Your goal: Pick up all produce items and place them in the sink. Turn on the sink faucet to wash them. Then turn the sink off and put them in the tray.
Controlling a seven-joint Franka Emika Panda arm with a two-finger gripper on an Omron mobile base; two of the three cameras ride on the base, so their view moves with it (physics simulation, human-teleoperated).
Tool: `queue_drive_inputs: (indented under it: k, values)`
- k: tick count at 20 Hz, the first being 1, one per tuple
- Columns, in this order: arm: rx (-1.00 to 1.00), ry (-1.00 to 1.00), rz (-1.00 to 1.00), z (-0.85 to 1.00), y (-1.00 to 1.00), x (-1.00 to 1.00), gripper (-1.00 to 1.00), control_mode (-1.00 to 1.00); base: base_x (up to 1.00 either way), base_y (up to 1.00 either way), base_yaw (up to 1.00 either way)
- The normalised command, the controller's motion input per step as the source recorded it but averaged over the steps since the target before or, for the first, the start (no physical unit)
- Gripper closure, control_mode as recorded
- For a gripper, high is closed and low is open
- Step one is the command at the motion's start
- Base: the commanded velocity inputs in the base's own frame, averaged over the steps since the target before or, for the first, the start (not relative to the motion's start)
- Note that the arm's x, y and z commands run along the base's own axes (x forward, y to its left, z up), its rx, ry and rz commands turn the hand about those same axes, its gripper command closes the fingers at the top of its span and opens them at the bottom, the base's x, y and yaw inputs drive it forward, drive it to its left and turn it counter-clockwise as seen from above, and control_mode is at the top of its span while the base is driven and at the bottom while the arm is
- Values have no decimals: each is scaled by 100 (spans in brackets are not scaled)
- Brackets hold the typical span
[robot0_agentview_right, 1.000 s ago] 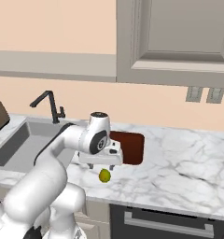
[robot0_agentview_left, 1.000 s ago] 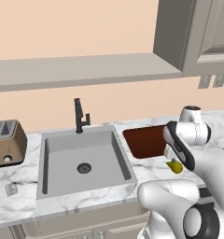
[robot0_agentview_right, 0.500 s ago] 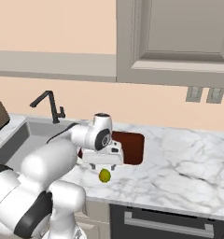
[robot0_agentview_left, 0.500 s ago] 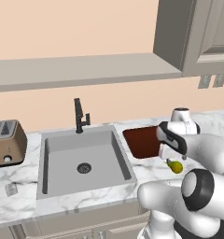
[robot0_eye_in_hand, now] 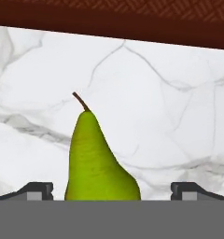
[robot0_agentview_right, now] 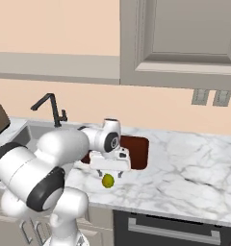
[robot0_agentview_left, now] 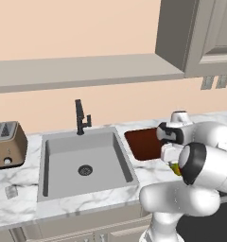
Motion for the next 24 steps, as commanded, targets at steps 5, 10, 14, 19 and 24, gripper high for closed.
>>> queue_drive_inputs:
  k: [5,10,14,19,24]
  values:
    - [0,3,0,-17,-3,-6,-100,-100,0,0,0]
    - [0,0,0,-3,0,-29,-100,-100,0,0,0]
    - [0,-2,0,-1,0,-48,-100,-100,0,0,0]
    - [0,-1,0,-5,0,-24,-100,-100,0,0,0]
    - [0,0,4,-3,15,5,-100,-100,0,0,0]
